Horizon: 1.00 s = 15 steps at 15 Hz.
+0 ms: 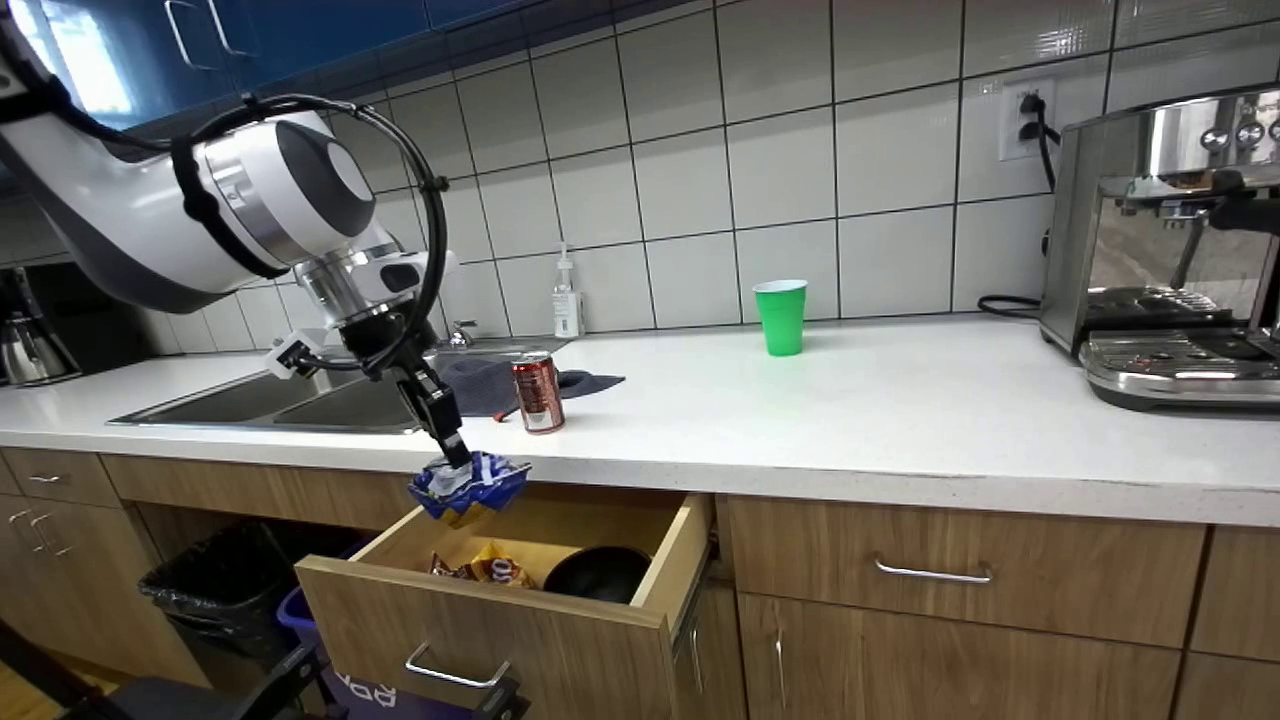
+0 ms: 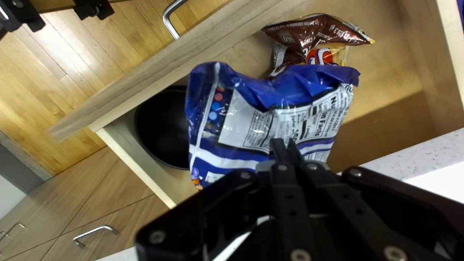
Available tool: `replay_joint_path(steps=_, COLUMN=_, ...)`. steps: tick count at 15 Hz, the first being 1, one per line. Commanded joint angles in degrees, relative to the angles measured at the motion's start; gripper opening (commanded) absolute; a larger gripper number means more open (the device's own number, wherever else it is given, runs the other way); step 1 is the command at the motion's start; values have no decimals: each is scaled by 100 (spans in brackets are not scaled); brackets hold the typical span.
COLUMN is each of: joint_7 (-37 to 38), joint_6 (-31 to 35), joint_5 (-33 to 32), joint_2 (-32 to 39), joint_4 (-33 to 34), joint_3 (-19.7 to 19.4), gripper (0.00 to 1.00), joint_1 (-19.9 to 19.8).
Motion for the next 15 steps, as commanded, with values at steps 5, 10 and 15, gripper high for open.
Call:
replay_joint_path(steps=5, joint_7=-150, joint_6=-15, joint_5=31, joint_2=112, joint_4=25, joint_3=-8, gripper=0, joint_1=-23)
replay_joint_path(steps=10, joint_7=-181, joint_6=-32, joint_5=45, joint_2=123, joint_4=39, joint_3=-47, gripper=27, joint_1=-32)
replay_joint_path(steps=15, joint_7=-197, joint_6=-25, joint_5=69, joint_2=98, joint_4=6, joint_3=-48, gripper=62, joint_1=-21)
